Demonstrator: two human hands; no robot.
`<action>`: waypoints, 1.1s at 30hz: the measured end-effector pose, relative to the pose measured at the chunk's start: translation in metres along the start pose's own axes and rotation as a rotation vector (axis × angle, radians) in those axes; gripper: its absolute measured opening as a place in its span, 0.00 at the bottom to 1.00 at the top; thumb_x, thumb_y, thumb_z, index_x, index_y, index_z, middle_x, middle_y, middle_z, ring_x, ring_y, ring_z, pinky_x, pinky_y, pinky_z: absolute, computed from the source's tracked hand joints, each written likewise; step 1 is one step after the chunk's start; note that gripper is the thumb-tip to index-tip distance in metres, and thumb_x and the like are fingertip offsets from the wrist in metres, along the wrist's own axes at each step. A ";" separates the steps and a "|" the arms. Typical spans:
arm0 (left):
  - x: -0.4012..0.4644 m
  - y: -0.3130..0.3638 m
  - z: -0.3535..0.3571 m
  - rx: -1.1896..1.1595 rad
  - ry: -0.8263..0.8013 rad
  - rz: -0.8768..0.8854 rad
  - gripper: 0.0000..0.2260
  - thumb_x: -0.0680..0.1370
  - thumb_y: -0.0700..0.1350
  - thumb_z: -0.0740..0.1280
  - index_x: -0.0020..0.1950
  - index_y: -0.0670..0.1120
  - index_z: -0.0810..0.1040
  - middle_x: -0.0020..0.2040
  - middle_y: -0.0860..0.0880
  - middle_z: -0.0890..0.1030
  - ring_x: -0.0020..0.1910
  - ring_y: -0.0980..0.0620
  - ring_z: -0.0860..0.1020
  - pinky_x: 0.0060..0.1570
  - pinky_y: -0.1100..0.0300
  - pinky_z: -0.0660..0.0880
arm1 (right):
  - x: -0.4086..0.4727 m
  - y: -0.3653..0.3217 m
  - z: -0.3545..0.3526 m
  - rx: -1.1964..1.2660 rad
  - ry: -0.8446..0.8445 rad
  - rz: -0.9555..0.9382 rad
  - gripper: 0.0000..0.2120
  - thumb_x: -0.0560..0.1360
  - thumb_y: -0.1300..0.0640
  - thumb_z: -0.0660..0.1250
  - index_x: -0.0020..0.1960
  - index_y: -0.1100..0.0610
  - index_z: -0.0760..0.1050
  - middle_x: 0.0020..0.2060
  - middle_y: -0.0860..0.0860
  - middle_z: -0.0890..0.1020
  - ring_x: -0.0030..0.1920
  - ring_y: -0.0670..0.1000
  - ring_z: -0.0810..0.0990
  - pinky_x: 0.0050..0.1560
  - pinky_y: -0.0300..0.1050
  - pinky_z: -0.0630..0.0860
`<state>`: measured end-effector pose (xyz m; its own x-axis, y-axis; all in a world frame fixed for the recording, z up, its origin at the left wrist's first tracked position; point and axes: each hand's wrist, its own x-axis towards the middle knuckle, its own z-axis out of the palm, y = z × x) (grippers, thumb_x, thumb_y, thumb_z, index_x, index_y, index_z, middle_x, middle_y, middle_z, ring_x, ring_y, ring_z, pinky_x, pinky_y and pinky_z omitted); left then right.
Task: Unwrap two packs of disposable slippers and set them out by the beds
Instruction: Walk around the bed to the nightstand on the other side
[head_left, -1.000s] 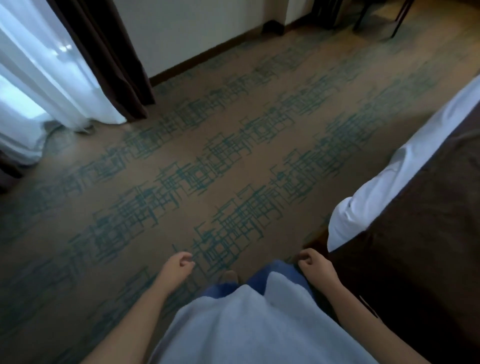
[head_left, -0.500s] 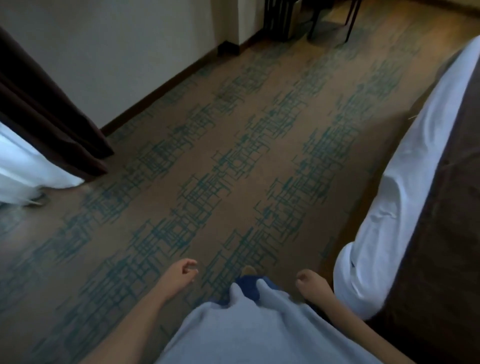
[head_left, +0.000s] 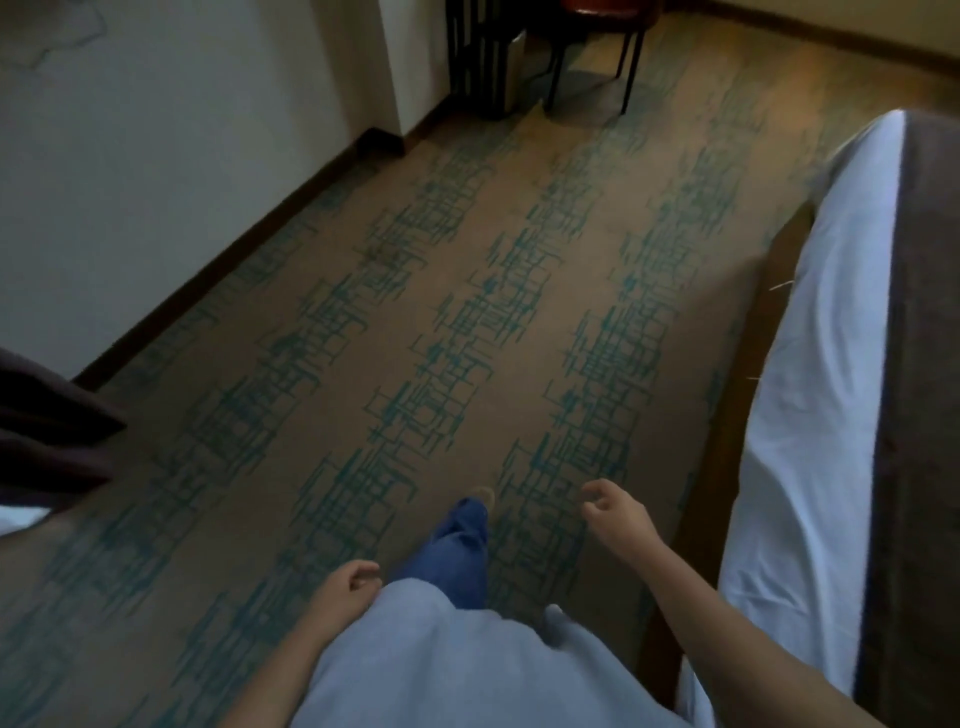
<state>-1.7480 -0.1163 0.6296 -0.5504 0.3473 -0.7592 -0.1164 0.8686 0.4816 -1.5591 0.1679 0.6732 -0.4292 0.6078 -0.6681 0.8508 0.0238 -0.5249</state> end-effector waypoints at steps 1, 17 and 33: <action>0.019 0.021 -0.008 0.010 -0.019 0.011 0.13 0.75 0.37 0.64 0.60 0.39 0.74 0.53 0.41 0.79 0.50 0.48 0.76 0.51 0.58 0.70 | 0.012 -0.007 -0.008 0.012 0.012 0.017 0.17 0.78 0.55 0.59 0.66 0.55 0.68 0.56 0.55 0.77 0.48 0.52 0.79 0.48 0.46 0.77; 0.239 0.444 -0.033 0.145 -0.058 0.339 0.12 0.76 0.35 0.63 0.59 0.35 0.73 0.47 0.40 0.76 0.40 0.48 0.76 0.37 0.66 0.74 | 0.182 -0.029 -0.157 0.268 0.167 0.404 0.15 0.76 0.57 0.59 0.61 0.57 0.74 0.58 0.56 0.79 0.50 0.52 0.76 0.49 0.41 0.70; 0.355 0.659 0.071 0.072 -0.043 0.079 0.11 0.75 0.34 0.62 0.57 0.37 0.74 0.41 0.43 0.79 0.38 0.45 0.77 0.38 0.58 0.71 | 0.453 -0.085 -0.488 0.198 0.180 0.199 0.14 0.77 0.57 0.60 0.62 0.58 0.73 0.59 0.55 0.78 0.58 0.53 0.76 0.52 0.43 0.71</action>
<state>-1.9608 0.6045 0.6465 -0.5191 0.4288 -0.7394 -0.0133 0.8609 0.5087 -1.6781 0.8284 0.6724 -0.1850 0.7160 -0.6731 0.8294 -0.2536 -0.4978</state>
